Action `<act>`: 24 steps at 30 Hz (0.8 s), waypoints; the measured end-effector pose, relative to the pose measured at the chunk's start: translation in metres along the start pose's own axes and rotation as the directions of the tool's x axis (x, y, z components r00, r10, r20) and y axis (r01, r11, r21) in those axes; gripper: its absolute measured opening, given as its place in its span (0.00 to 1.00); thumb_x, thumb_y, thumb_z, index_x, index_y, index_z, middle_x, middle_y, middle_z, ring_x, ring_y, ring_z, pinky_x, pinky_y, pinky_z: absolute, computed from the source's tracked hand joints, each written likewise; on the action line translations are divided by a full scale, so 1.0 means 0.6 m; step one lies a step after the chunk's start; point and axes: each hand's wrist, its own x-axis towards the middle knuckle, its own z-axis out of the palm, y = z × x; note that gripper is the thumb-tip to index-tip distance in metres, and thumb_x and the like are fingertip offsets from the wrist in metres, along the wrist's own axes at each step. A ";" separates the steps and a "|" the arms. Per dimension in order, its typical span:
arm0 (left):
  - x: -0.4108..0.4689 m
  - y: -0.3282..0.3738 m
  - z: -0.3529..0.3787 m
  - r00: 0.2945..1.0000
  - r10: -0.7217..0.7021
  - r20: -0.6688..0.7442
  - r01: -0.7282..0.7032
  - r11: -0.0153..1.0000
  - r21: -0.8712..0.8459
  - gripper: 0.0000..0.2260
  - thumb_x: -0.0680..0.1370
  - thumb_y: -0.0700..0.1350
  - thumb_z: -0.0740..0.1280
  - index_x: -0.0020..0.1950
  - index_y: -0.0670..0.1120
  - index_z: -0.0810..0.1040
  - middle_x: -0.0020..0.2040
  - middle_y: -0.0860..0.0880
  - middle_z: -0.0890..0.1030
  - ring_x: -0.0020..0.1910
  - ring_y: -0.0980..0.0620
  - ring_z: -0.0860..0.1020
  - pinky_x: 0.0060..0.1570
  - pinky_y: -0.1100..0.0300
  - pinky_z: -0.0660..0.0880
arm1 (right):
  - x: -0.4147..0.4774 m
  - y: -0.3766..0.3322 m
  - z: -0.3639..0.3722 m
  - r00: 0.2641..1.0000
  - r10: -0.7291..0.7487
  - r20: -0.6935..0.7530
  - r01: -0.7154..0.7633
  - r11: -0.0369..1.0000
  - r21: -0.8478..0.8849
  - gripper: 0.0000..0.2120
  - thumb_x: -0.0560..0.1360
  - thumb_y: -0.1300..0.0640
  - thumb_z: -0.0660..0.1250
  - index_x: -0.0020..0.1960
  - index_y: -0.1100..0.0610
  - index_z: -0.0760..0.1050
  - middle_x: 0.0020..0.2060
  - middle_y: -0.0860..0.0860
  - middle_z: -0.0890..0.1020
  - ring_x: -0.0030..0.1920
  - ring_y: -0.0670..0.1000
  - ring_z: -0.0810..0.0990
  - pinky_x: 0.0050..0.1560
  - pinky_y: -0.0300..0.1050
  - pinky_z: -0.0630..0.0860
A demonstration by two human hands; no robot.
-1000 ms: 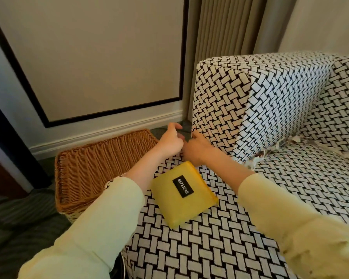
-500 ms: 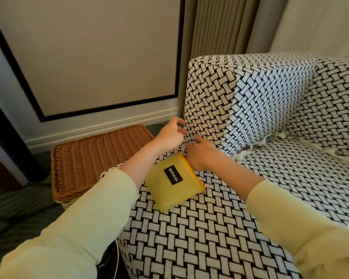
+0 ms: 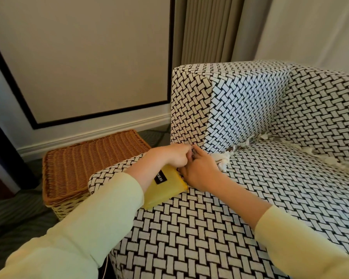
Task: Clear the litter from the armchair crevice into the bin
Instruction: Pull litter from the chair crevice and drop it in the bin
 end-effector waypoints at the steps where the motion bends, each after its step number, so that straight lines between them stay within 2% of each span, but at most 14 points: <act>1: 0.003 0.003 0.001 1.000 -0.005 0.006 0.005 1.000 0.010 0.08 0.76 0.34 0.55 0.51 0.46 0.67 0.43 0.50 0.69 0.43 0.51 0.68 0.33 0.63 0.63 | -0.003 0.001 0.003 1.000 0.004 -0.014 -0.004 1.000 -0.009 0.26 0.81 0.52 0.39 0.75 0.63 0.54 0.70 0.61 0.66 0.75 0.58 0.53 0.75 0.53 0.39; 3: 0.006 0.006 0.002 1.000 -0.022 0.011 0.021 1.000 0.014 0.10 0.76 0.35 0.55 0.57 0.44 0.65 0.40 0.50 0.68 0.40 0.52 0.69 0.32 0.61 0.63 | -0.007 -0.001 0.006 0.999 0.019 -0.050 -0.020 0.999 -0.024 0.25 0.81 0.52 0.39 0.74 0.63 0.53 0.69 0.62 0.67 0.75 0.59 0.53 0.74 0.52 0.36; 4: 0.008 0.007 0.003 0.999 -0.030 0.018 0.030 0.999 0.012 0.15 0.77 0.35 0.55 0.63 0.42 0.63 0.39 0.49 0.68 0.38 0.52 0.68 0.32 0.60 0.63 | -0.006 -0.003 0.006 0.998 0.033 -0.057 -0.035 0.999 -0.023 0.25 0.81 0.52 0.40 0.75 0.63 0.52 0.70 0.62 0.65 0.75 0.59 0.51 0.73 0.52 0.34; 5: 0.009 0.009 0.004 0.999 -0.039 0.029 0.038 0.999 0.018 0.19 0.77 0.36 0.55 0.68 0.41 0.58 0.39 0.48 0.68 0.36 0.52 0.68 0.32 0.59 0.63 | -0.006 -0.005 0.004 0.998 0.045 -0.053 -0.046 0.999 -0.025 0.25 0.82 0.52 0.40 0.75 0.62 0.50 0.71 0.63 0.63 0.75 0.60 0.48 0.72 0.52 0.33; 7: 0.012 0.010 0.009 0.998 -0.046 0.048 0.044 0.999 0.029 0.24 0.77 0.37 0.55 0.72 0.42 0.52 0.39 0.47 0.69 0.34 0.52 0.67 0.33 0.58 0.63 | -0.007 -0.007 0.002 0.998 0.055 -0.038 -0.057 0.997 -0.047 0.25 0.82 0.53 0.42 0.75 0.62 0.48 0.71 0.64 0.61 0.75 0.62 0.47 0.69 0.52 0.30; 10: 0.017 0.008 0.013 0.998 -0.042 0.041 0.042 0.999 -0.012 0.23 0.77 0.36 0.56 0.70 0.43 0.54 0.39 0.47 0.69 0.35 0.51 0.68 0.34 0.57 0.64 | -0.016 -0.008 0.006 0.995 0.087 -0.054 -0.089 0.996 -0.028 0.24 0.81 0.53 0.43 0.75 0.62 0.52 0.70 0.62 0.65 0.72 0.61 0.59 0.67 0.53 0.27; 12: 0.018 0.009 0.012 0.998 -0.047 0.042 0.049 0.998 -0.044 0.23 0.77 0.36 0.56 0.71 0.43 0.55 0.44 0.46 0.71 0.40 0.49 0.71 0.38 0.55 0.67 | -0.024 0.000 0.013 0.981 0.161 -0.112 -0.149 0.983 0.106 0.25 0.81 0.52 0.45 0.74 0.63 0.54 0.65 0.58 0.72 0.66 0.60 0.69 0.68 0.55 0.28; 14: 0.016 0.013 0.015 0.997 -0.056 0.051 0.059 0.996 -0.069 0.26 0.77 0.35 0.55 0.73 0.43 0.52 0.53 0.43 0.72 0.51 0.46 0.73 0.49 0.52 0.70 | -0.039 0.013 0.015 0.953 0.258 -0.160 -0.205 0.936 0.287 0.24 0.79 0.53 0.50 0.73 0.61 0.58 0.58 0.55 0.78 0.63 0.58 0.72 0.71 0.58 0.33; 15: 0.017 0.016 0.019 0.997 -0.053 0.054 0.057 0.995 -0.081 0.26 0.77 0.35 0.55 0.74 0.43 0.52 0.54 0.43 0.72 0.53 0.45 0.73 0.52 0.51 0.71 | -0.045 0.020 0.016 0.940 0.289 -0.179 -0.213 0.911 0.354 0.22 0.78 0.55 0.52 0.71 0.59 0.61 0.54 0.54 0.80 0.61 0.57 0.73 0.71 0.58 0.35; 17: 0.019 0.020 0.028 0.998 -0.036 0.053 0.041 0.994 -0.097 0.22 0.76 0.34 0.56 0.70 0.42 0.57 0.51 0.45 0.73 0.51 0.46 0.73 0.50 0.51 0.71 | -0.054 0.031 0.021 0.902 0.362 -0.234 -0.229 0.863 0.451 0.18 0.76 0.56 0.56 0.65 0.58 0.69 0.48 0.55 0.82 0.58 0.57 0.75 0.73 0.58 0.40; 18: 0.018 0.023 0.032 0.998 -0.027 0.055 0.033 0.995 -0.096 0.20 0.76 0.34 0.56 0.68 0.42 0.60 0.49 0.46 0.73 0.49 0.47 0.73 0.47 0.53 0.70 | -0.057 0.037 0.023 0.868 0.423 -0.259 -0.261 0.835 0.485 0.17 0.75 0.54 0.58 0.61 0.58 0.72 0.49 0.55 0.82 0.59 0.57 0.75 0.73 0.59 0.44; 20: 0.012 0.031 0.035 0.997 -0.009 0.072 0.015 0.996 -0.085 0.18 0.76 0.33 0.55 0.65 0.42 0.62 0.49 0.48 0.71 0.46 0.50 0.70 0.44 0.58 0.67 | -0.053 0.044 0.029 0.810 0.554 -0.193 -0.396 0.759 0.516 0.23 0.73 0.45 0.60 0.63 0.57 0.69 0.59 0.56 0.75 0.64 0.57 0.69 0.70 0.62 0.50; 22: 0.006 0.045 0.041 0.994 0.007 0.108 0.003 0.996 -0.094 0.17 0.75 0.32 0.55 0.63 0.44 0.62 0.46 0.48 0.70 0.41 0.51 0.68 0.38 0.59 0.65 | -0.049 0.050 0.042 0.767 0.641 -0.006 -0.522 0.629 0.576 0.35 0.71 0.37 0.59 0.70 0.57 0.59 0.68 0.57 0.64 0.70 0.58 0.60 0.69 0.63 0.52; 24: 0.005 0.061 0.049 0.994 0.015 0.112 0.001 0.991 -0.137 0.14 0.75 0.33 0.54 0.57 0.47 0.61 0.40 0.49 0.68 0.35 0.52 0.65 0.31 0.59 0.62 | -0.044 0.057 0.059 0.755 0.643 0.133 -0.542 0.496 0.678 0.40 0.71 0.37 0.58 0.73 0.60 0.53 0.71 0.58 0.60 0.72 0.59 0.56 0.70 0.60 0.55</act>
